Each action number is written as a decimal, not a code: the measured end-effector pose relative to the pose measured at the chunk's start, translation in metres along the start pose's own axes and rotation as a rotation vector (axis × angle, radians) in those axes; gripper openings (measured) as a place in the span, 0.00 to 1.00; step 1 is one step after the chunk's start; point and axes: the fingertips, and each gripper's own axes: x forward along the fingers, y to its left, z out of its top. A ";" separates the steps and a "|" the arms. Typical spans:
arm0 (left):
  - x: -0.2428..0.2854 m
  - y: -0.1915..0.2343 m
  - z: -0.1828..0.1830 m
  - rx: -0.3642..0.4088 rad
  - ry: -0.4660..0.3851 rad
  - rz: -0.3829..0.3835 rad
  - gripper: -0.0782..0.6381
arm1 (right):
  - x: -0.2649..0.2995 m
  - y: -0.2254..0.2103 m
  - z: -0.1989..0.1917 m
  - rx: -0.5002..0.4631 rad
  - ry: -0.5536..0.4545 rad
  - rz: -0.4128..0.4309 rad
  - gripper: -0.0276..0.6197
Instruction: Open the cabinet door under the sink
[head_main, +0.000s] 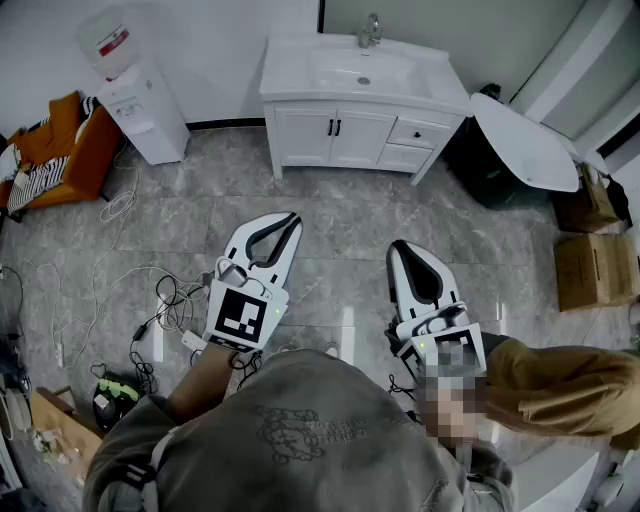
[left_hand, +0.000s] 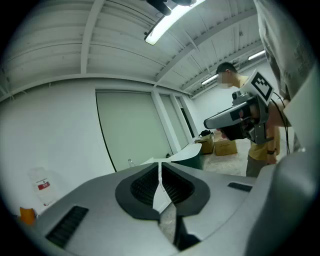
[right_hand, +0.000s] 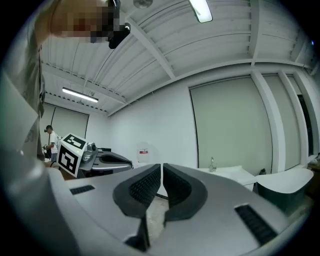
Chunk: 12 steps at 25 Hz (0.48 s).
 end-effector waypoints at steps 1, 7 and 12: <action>0.000 -0.001 0.000 -0.006 0.001 -0.005 0.15 | 0.000 0.001 0.000 0.002 0.002 0.001 0.10; 0.004 -0.001 -0.001 -0.037 0.005 -0.017 0.15 | 0.002 -0.004 0.000 0.015 0.003 -0.006 0.10; 0.007 -0.006 0.000 -0.035 0.006 -0.020 0.15 | -0.004 -0.010 -0.003 0.023 0.000 -0.016 0.10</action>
